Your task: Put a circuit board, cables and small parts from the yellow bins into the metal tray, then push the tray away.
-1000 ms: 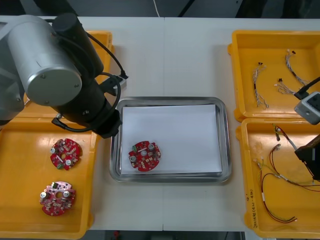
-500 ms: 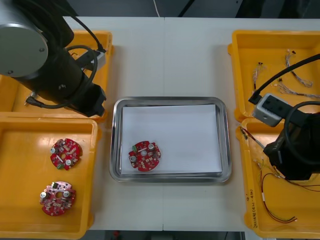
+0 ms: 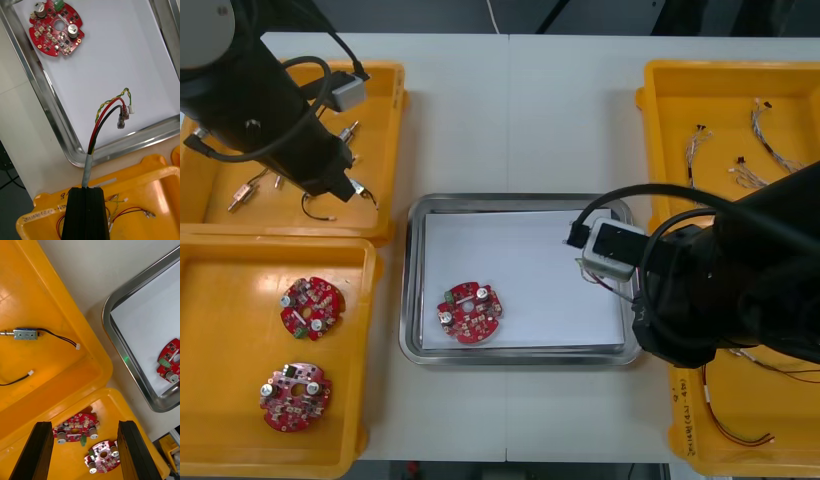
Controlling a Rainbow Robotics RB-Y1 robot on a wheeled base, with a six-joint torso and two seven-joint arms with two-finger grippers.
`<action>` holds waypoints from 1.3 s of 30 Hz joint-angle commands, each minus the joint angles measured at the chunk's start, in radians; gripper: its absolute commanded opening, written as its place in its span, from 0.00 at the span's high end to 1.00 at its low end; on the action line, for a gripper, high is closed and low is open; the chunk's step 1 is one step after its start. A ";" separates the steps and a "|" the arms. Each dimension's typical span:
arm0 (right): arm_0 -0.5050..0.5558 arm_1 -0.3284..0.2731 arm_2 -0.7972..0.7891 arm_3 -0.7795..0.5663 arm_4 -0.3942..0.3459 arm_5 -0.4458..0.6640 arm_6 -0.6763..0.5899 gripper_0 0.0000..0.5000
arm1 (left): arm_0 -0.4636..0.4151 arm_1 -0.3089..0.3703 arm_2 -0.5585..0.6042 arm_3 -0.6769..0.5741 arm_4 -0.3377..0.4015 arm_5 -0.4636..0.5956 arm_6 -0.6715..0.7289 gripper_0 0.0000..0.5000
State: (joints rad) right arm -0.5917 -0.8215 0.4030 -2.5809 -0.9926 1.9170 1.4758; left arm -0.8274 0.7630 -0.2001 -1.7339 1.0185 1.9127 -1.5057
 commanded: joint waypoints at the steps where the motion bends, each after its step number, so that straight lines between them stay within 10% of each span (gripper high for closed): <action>1: -0.059 0.056 0.094 0.015 0.055 0.003 0.064 1.00 | -0.061 0.048 0.062 0.053 -0.014 0.007 -0.074 0.00; 20: -0.059 0.159 0.217 0.212 0.267 -0.121 0.400 1.00 | -0.156 0.078 0.064 0.369 -0.245 0.007 -0.482 0.00; 39: -0.057 0.163 0.392 0.438 0.368 -0.326 0.402 1.00 | -0.213 0.070 0.064 0.580 -0.331 -0.037 -0.642 0.00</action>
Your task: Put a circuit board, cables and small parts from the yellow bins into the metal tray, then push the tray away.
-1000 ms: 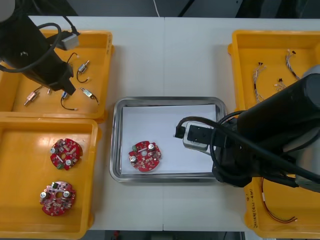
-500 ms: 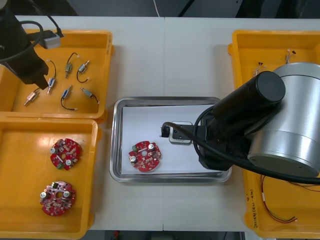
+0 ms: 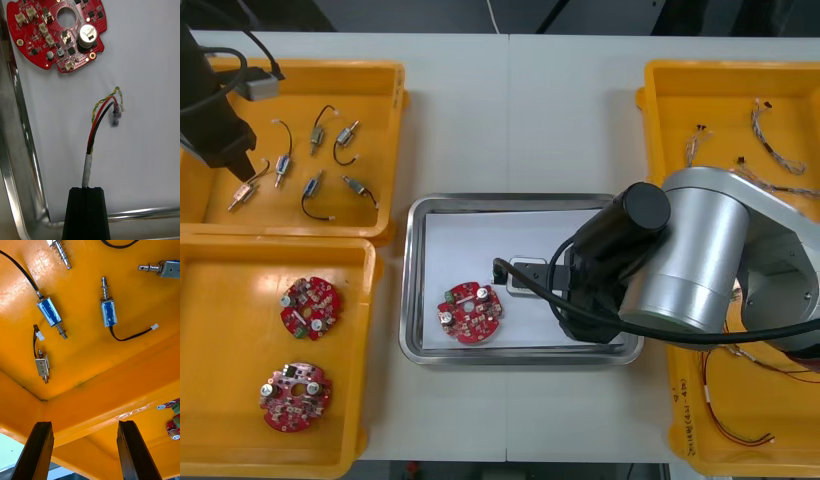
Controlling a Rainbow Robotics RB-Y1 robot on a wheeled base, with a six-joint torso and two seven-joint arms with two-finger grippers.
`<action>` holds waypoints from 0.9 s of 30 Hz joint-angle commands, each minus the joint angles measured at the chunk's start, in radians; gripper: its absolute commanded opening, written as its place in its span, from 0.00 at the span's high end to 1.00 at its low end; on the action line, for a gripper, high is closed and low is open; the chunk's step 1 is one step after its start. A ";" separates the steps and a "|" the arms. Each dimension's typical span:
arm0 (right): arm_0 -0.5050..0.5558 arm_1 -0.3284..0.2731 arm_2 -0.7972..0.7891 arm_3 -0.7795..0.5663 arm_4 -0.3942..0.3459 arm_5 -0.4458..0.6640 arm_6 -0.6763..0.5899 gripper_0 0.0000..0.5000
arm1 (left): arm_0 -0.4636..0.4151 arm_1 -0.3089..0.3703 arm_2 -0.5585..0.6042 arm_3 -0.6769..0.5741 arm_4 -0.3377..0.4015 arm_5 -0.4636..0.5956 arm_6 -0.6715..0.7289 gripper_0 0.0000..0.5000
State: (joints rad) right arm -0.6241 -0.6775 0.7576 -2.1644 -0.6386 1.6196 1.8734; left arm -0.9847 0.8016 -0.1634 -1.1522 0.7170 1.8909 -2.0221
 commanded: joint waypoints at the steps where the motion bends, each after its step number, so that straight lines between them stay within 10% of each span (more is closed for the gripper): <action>1: -0.026 0.019 0.051 0.035 0.019 -0.043 0.006 1.00 | -0.055 0.025 0.024 0.002 -0.036 -0.021 -0.132 0.00; 16: -0.023 0.038 0.117 0.158 0.013 -0.110 -0.008 1.00 | -0.068 -0.010 -0.048 0.121 -0.065 -0.177 -0.172 0.00; 19: -0.023 0.039 0.117 0.156 0.010 -0.112 -0.011 0.81 | -0.068 -0.012 -0.073 0.135 -0.065 -0.200 -0.175 0.00; 23: -0.023 0.042 0.117 0.156 0.010 -0.116 -0.019 0.00 | -0.068 -0.021 -0.079 0.190 -0.057 -0.248 -0.185 0.00; 27: -0.023 0.042 0.111 0.153 0.010 -0.122 -0.019 0.00 | -0.068 -0.025 -0.105 0.203 -0.063 -0.276 -0.191 0.00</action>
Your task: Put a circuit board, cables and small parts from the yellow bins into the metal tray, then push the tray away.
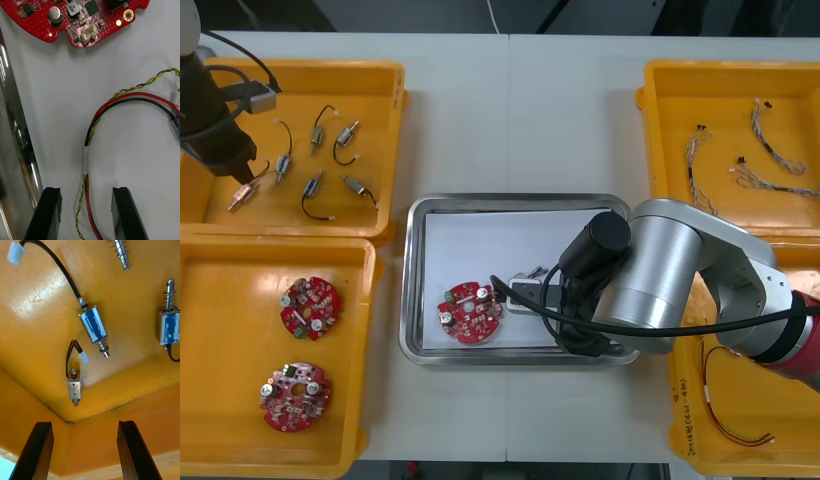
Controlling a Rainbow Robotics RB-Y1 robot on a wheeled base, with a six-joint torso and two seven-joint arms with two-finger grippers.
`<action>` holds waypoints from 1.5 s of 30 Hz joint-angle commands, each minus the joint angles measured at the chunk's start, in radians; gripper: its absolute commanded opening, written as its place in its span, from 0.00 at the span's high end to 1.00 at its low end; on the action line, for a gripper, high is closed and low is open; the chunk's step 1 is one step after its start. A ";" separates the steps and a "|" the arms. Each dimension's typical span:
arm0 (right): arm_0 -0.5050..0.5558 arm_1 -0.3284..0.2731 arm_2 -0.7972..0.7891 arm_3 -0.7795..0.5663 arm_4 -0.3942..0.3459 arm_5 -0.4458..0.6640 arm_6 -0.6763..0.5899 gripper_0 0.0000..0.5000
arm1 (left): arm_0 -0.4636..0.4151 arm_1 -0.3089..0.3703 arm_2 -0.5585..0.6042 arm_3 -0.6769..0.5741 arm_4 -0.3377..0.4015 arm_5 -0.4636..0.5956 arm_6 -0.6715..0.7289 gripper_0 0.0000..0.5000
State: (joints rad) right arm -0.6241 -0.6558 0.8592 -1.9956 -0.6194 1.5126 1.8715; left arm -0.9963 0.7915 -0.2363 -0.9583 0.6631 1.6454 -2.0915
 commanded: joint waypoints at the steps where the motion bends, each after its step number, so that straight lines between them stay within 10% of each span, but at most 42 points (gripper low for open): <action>1: -0.023 0.021 0.007 -0.019 -0.010 -0.015 -0.017 0.00 | -0.056 -0.015 -0.038 0.009 -0.010 -0.035 -0.122 0.00; 17: -0.023 0.047 -0.141 -0.107 0.015 0.087 -0.015 0.00 | -0.054 -0.038 -0.112 0.084 -0.016 -0.145 -0.121 0.00; 30: -0.022 0.056 -0.382 -0.196 0.013 0.407 -0.022 0.00 | -0.054 -0.052 -0.130 0.151 -0.011 -0.208 -0.125 0.00; 45: -0.019 0.041 -0.669 -0.209 -0.042 0.407 -0.020 0.00 | -0.041 -0.052 -0.172 0.197 0.016 -0.274 -0.125 0.00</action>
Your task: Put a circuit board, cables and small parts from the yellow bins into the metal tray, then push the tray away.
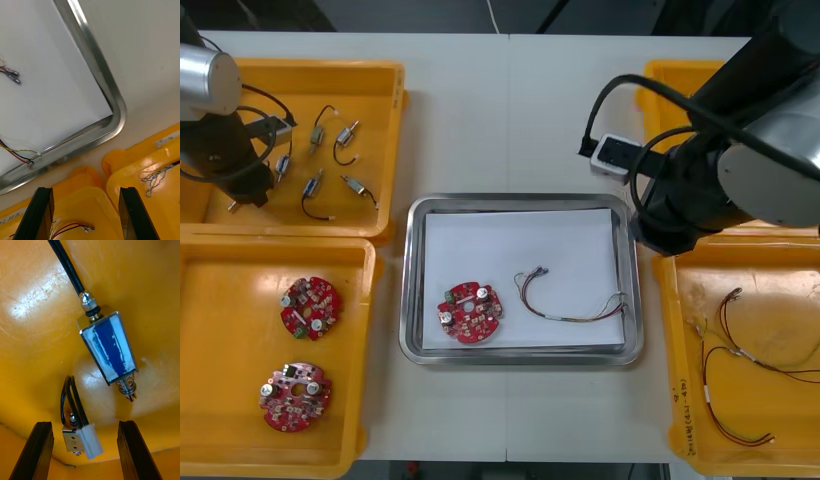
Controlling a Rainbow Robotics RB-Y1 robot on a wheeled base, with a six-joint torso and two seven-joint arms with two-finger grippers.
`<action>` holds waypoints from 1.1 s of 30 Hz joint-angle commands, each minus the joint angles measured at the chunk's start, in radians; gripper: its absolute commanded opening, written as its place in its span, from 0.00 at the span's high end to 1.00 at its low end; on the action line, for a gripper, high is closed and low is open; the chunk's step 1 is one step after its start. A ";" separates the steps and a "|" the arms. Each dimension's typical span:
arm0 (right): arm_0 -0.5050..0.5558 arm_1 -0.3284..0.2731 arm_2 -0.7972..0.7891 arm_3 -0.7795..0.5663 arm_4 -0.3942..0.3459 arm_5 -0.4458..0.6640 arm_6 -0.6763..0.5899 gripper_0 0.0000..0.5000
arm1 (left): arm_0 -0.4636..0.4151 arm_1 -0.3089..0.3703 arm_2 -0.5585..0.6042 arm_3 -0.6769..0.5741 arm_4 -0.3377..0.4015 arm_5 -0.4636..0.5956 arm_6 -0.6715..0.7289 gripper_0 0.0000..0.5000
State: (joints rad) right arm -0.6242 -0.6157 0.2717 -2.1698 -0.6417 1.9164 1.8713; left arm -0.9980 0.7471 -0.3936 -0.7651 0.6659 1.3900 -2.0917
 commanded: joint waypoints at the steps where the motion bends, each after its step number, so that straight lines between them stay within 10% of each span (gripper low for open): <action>1: -0.015 -0.007 -0.097 -0.035 -0.018 0.004 -0.020 0.00 | -0.037 -0.008 -0.014 0.012 0.020 -0.023 -0.126 0.00; 17: 0.080 -0.099 -0.342 -0.033 -0.027 0.004 -0.014 0.00 | -0.037 -0.006 -0.014 0.084 0.067 -0.077 -0.146 0.02; 19: 0.081 -0.107 -0.365 -0.022 -0.024 0.004 -0.017 0.00 | -0.037 -0.006 -0.014 0.083 0.064 -0.078 -0.146 0.47; 23: 0.081 -0.108 -0.413 0.027 -0.016 0.004 -0.021 0.00 | -0.037 -0.006 -0.014 0.083 0.064 -0.075 -0.146 0.99; 33: 0.080 -0.108 -0.490 0.193 0.017 0.004 -0.026 0.00 | -0.039 0.009 -0.008 0.069 0.066 -0.054 -0.148 0.99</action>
State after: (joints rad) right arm -0.5468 -0.6905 -0.1769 -2.0066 -0.6518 1.9167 1.8711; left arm -1.0130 0.7472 -0.3993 -0.6887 0.7279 1.3266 -2.0937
